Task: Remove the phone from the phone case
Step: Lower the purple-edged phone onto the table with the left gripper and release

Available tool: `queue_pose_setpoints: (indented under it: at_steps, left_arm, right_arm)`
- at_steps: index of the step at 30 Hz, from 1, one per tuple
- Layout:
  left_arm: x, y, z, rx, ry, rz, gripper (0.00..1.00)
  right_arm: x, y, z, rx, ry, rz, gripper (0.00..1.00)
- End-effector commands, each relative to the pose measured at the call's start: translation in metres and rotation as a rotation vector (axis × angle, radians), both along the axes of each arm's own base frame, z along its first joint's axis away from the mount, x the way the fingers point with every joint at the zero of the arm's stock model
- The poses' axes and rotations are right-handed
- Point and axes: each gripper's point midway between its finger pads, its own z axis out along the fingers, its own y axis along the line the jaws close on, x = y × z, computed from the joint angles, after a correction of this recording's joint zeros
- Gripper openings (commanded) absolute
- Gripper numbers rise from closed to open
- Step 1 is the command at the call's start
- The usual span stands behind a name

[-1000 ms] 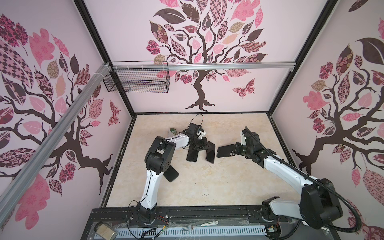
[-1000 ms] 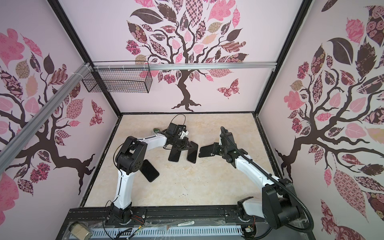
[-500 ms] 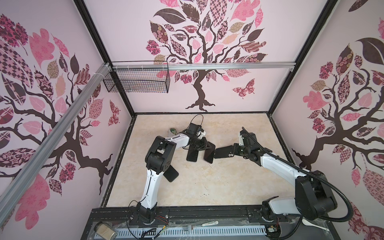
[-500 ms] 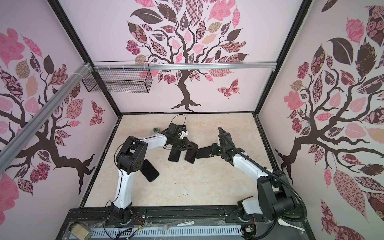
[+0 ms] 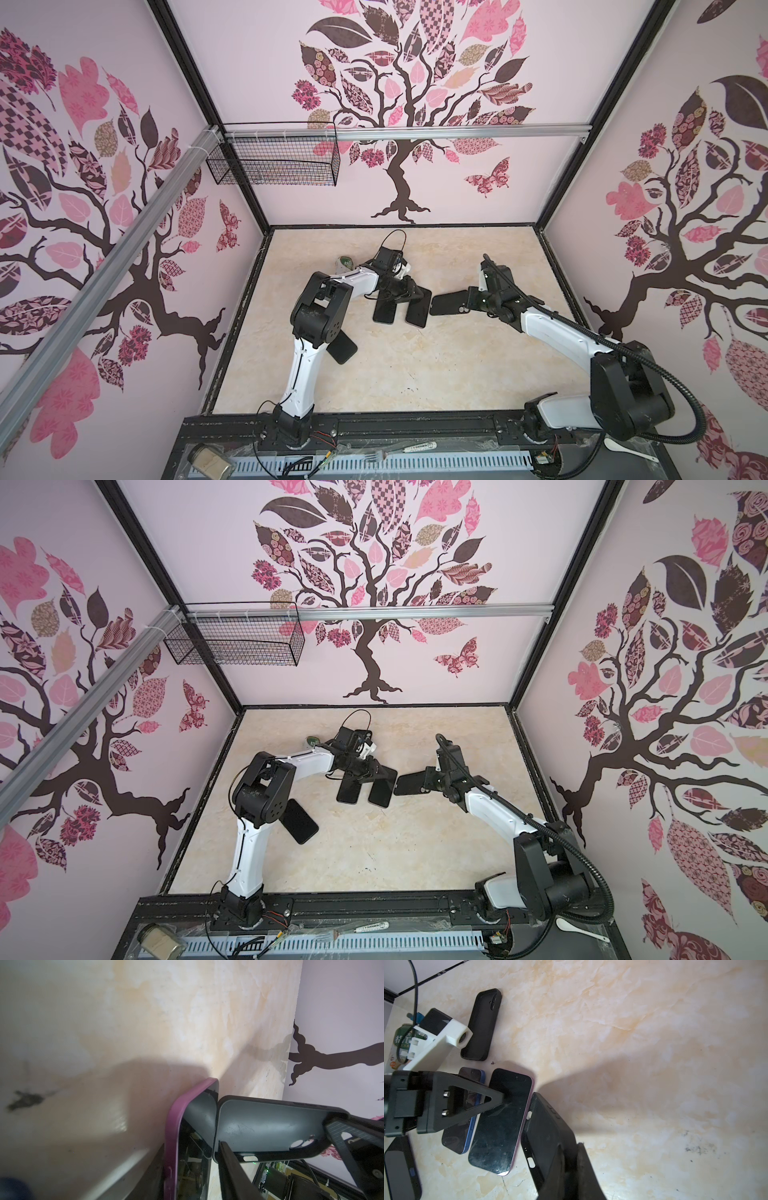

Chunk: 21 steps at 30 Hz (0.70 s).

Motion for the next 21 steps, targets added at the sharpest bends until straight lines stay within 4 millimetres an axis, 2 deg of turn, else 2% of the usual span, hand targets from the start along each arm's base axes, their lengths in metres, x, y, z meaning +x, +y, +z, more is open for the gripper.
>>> queue_pose_setpoints:
  at_steps: [1,4,16,21]
  left_arm:
    - [-0.003,0.004,0.005,0.0,-0.013,-0.004,0.43]
    - [-0.005,0.005,0.004,0.002,-0.011,-0.004,0.46]
    - [-0.009,0.009,0.01,0.011,-0.016,0.002,0.47]
    - [-0.008,0.014,0.009,0.045,-0.033,0.012,0.48]
  right_arm:
    - [0.004,-0.006,-0.005,-0.044,0.012,-0.013,0.0]
    - [0.006,-0.003,-0.006,-0.035,0.011,-0.007,0.0]
    - [0.021,0.003,-0.002,-0.026,-0.002,-0.005,0.0]
    - [0.021,-0.007,-0.001,-0.066,-0.012,-0.04,0.0]
